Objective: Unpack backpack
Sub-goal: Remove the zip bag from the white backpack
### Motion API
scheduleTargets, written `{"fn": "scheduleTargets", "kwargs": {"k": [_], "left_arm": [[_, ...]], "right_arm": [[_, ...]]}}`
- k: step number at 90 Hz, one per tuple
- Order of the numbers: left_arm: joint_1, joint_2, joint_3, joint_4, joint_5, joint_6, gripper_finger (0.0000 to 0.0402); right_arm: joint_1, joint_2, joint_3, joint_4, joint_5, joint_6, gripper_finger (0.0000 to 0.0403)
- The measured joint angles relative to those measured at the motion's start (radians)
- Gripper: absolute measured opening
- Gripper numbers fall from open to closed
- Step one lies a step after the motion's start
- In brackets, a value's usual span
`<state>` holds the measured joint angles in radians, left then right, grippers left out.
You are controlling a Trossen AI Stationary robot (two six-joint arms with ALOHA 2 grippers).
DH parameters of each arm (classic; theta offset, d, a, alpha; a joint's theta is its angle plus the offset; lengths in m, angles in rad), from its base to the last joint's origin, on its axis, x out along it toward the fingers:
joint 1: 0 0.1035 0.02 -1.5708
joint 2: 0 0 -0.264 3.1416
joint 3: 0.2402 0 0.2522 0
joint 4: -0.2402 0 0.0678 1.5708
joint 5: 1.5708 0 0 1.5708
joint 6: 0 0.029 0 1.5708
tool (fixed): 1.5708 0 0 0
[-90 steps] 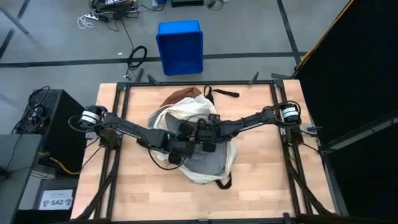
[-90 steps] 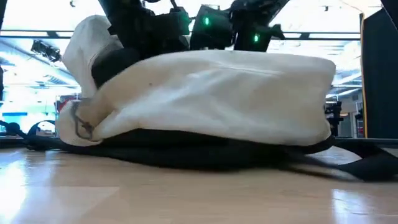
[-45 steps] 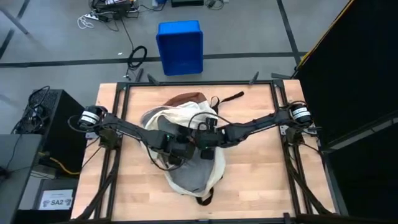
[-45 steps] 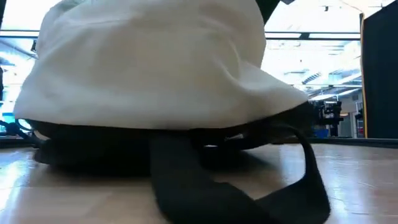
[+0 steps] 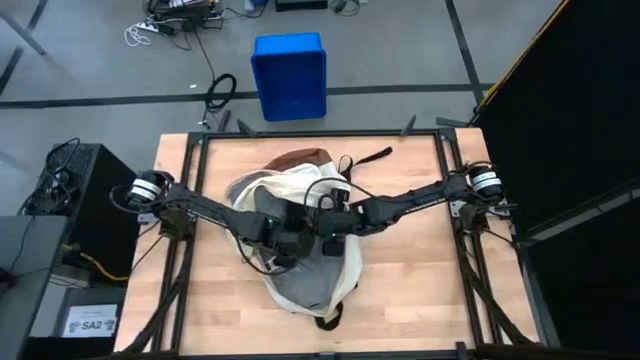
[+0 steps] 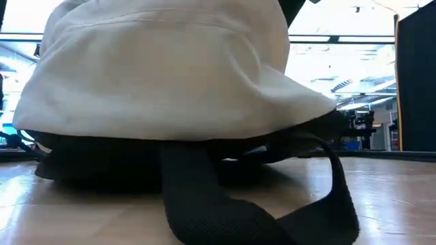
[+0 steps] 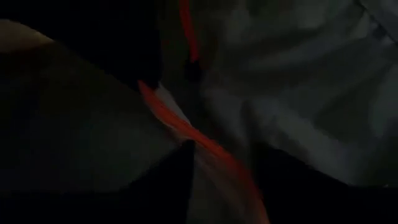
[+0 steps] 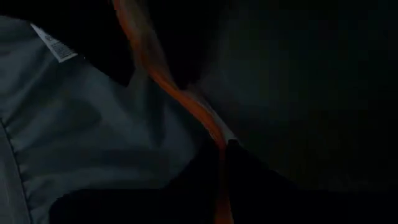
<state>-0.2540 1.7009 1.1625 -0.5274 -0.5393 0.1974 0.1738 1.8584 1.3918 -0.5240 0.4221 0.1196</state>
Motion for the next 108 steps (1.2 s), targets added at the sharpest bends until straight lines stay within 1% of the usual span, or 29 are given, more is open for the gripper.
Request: {"fn": "scheduleTargets", "kwargs": {"k": [10,15,19,35,40,45,51,56,60,71,82,93,100,108], "left_arm": [[0.004,0.034,0.0,0.004,-0.102,-0.035,0.0183],[0.012,0.053,0.001,0.007,-0.131,-0.05,0.019],[0.022,0.075,0.005,0.034,-0.136,-0.044,0.0194],[0.047,0.128,0.005,0.044,-0.159,-0.058,0.0193],[0.05,0.141,0.005,0.044,-0.153,-0.063,0.0179],[0.052,0.147,0.005,0.042,-0.155,-0.059,0.015],[0.052,0.147,0.005,0.037,-0.155,-0.06,0.0095],[0.052,0.147,0.005,0.032,-0.15,-0.062,0.0039],[0.052,0.147,0.005,0.026,-0.149,-0.066,0.0017],[0.052,0.147,0.006,-0.004,-0.15,-0.075,0.0002],[0.037,0.138,0.005,-0.019,-0.169,-0.074,0.0],[0.02,0.096,0.005,-0.032,-0.177,-0.075,0.0],[0.013,0.071,0.005,-0.037,-0.178,-0.079,0.0],[0.004,0.04,0.004,-0.04,-0.179,-0.079,0.0]], "right_arm": [[-0.002,0.0,-0.001,-0.011,0.0,0.006,0.0],[-0.002,0.001,-0.001,0.0,0.003,0.017,0.0],[-0.002,0.002,0.005,0.03,0.004,0.018,0.0],[0.001,0.003,0.004,0.019,-0.023,0.025,0.0001],[0.0,0.003,0.003,0.017,-0.031,0.018,0.0001],[0.0,0.003,0.003,0.017,-0.029,0.022,0.0001],[0.001,0.003,0.004,0.018,-0.029,0.023,0.0001],[0.001,0.003,0.004,0.017,-0.03,0.025,0.0001],[0.002,0.003,0.004,0.017,-0.03,0.025,0.0],[0.001,0.003,0.004,-0.006,-0.06,0.026,0.0],[0.002,0.003,0.004,-0.043,-0.095,0.029,0.0],[0.013,0.004,0.004,-0.083,-0.131,0.023,0.0003],[0.028,0.004,0.004,-0.098,-0.146,0.002,0.0018],[0.049,0.004,0.004,-0.1,-0.131,0.0,0.0052]]}}
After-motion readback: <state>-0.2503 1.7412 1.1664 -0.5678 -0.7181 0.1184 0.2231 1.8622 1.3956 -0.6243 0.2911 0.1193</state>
